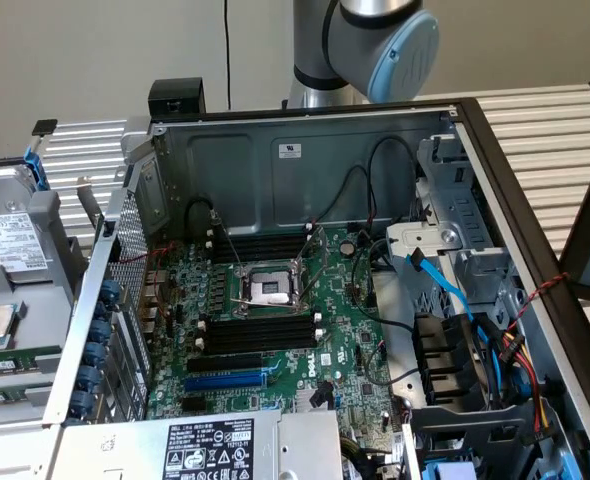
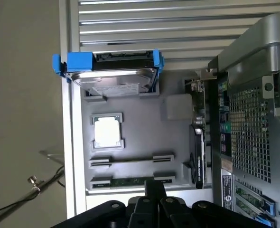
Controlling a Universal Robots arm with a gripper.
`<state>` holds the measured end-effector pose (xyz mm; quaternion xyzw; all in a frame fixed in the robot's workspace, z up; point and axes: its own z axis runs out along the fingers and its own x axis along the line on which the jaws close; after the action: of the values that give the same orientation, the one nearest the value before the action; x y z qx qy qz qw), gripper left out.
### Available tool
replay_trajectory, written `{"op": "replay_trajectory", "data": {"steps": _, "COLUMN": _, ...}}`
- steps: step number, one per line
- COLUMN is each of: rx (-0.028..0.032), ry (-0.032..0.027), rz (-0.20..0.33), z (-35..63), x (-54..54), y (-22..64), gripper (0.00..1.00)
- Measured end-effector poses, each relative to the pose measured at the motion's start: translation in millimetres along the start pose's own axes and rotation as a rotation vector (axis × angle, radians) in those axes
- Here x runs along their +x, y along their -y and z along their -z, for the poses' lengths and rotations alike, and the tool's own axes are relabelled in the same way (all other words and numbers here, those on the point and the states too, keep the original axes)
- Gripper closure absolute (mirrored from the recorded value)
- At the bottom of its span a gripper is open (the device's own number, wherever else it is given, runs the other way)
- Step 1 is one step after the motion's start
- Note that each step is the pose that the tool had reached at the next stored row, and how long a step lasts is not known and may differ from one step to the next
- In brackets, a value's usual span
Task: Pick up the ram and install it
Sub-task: 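Reach for the ram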
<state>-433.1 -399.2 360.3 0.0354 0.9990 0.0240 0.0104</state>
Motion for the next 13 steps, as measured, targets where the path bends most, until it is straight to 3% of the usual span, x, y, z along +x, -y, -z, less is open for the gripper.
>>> {"op": "replay_trajectory", "data": {"steps": 8, "rx": 0.0003, "ry": 0.0000, "rz": 0.001, "z": -14.1, "x": 12.8, "y": 2.4, "gripper": 0.89}}
{"op": "replay_trajectory", "data": {"steps": 13, "rx": 0.0055, "ry": 0.0000, "rz": 0.006, "z": -20.9, "x": 14.8, "y": 2.8, "gripper": 0.89}}
